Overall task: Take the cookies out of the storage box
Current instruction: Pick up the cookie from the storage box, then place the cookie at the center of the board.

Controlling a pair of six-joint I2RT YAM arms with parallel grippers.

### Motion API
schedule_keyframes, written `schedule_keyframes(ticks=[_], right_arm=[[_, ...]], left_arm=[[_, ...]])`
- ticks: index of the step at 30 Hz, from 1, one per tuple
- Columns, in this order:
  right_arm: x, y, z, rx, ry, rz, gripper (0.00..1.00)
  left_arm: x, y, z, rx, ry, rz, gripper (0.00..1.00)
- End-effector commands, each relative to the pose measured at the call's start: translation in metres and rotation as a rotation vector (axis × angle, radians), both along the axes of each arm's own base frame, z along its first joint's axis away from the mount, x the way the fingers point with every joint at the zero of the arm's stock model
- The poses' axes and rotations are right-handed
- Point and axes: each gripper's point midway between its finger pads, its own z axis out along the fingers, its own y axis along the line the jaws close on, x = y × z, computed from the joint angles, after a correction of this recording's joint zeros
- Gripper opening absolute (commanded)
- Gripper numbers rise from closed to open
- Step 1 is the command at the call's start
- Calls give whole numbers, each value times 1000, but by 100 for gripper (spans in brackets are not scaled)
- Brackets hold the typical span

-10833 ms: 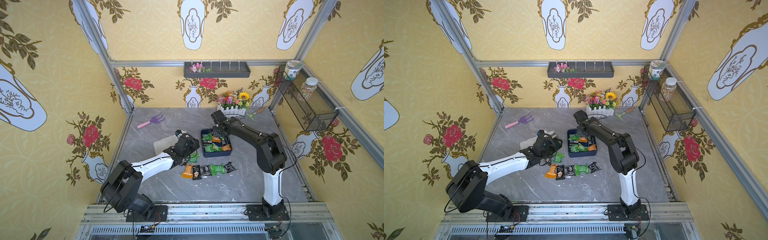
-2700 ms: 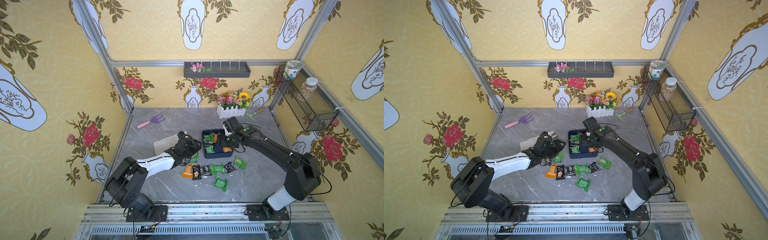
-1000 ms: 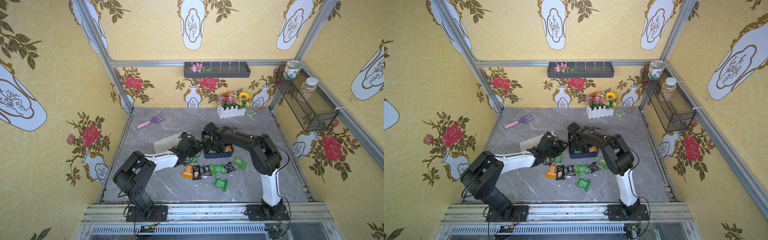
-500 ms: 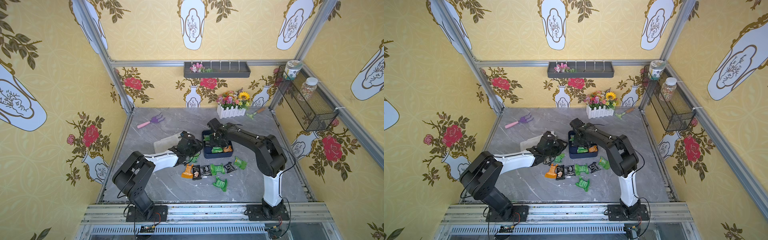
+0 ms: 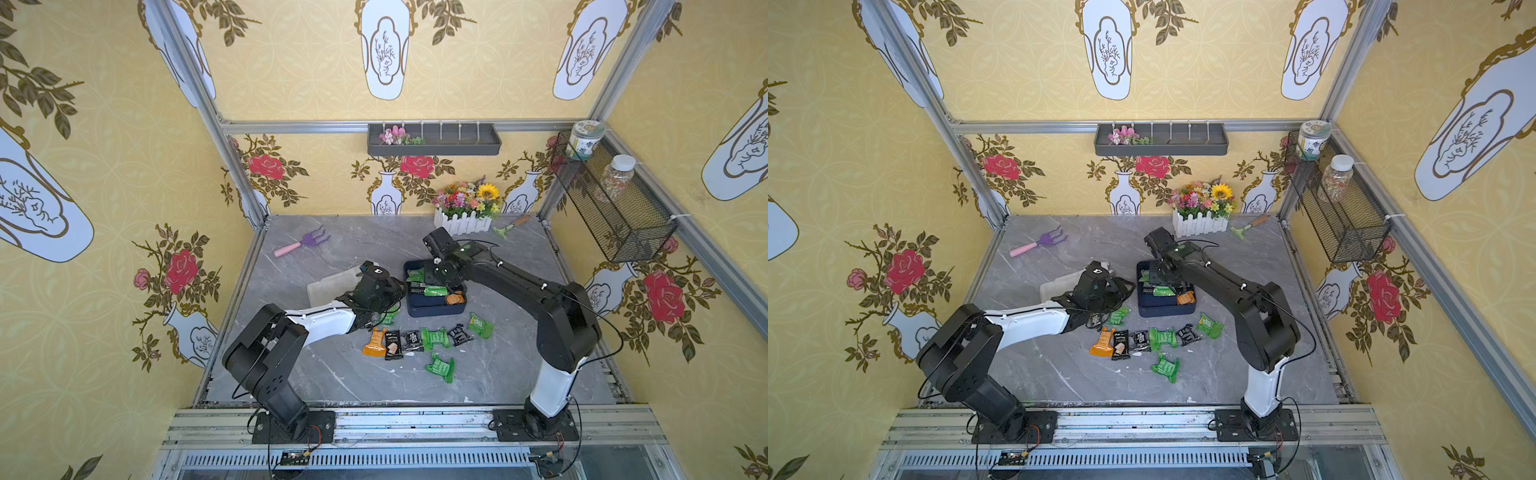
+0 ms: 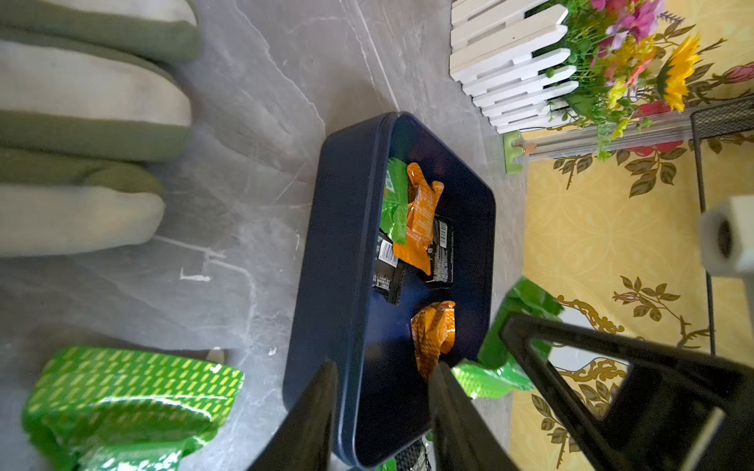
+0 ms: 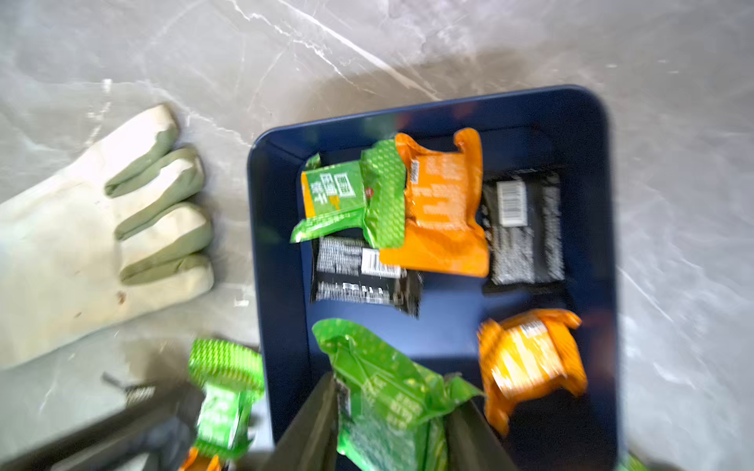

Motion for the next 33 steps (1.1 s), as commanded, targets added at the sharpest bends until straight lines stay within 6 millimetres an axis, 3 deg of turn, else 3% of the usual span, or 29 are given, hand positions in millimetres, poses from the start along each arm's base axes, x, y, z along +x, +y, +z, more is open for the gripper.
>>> schedule_keyframes(ticks=[1, 8, 14, 17, 25, 33], right_arm=[[-31, -23, 1, -32, 46, -37, 42], [-112, -71, -15, -91, 167, -96, 42], [-161, -78, -30, -94, 235, -113, 42], [-182, -71, -40, -72, 260, -91, 42], [-206, -52, -73, 29, 290, -57, 43], [-209, -60, -95, 29, 278, -82, 48]], left_arm=[[-2, 2, -3, 14, -1, -5, 42], [-1, 0, -3, 4, -7, -10, 42], [1, -3, 1, -2, -11, -11, 42], [0, -3, 2, -4, -13, -12, 42], [-1, -2, 4, 2, -12, -4, 42], [-1, -3, 6, 2, -17, -7, 43]])
